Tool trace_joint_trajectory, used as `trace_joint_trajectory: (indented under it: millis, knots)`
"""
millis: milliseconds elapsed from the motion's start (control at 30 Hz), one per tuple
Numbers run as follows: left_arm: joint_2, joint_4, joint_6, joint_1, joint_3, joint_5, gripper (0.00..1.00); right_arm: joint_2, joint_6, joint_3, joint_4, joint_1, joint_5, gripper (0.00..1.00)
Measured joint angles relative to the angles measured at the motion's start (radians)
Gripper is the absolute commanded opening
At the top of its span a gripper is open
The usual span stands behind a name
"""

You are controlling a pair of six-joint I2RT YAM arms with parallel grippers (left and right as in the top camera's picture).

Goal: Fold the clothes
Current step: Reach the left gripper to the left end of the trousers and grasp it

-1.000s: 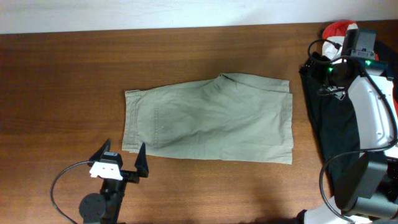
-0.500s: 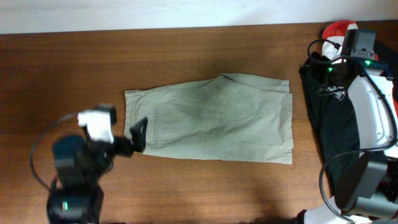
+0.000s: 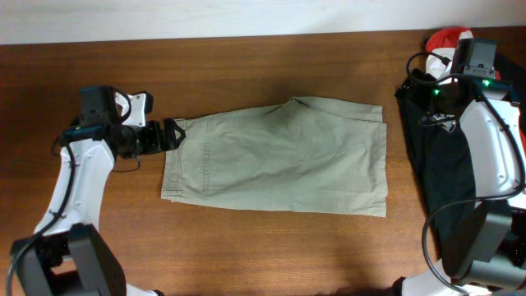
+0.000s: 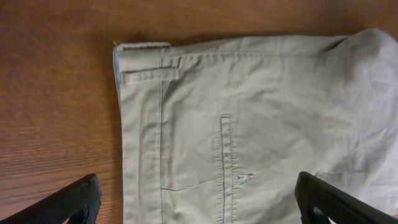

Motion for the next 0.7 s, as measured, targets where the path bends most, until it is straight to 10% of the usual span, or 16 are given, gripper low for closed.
trace_joint_trajectory:
  millis: [700]
  knots:
    - [0.299, -0.053, 0.081, 0.031, 0.029, 0.099, 0.93, 0.000, 0.000, 0.000, 0.000, 0.000, 0.000, 0.99]
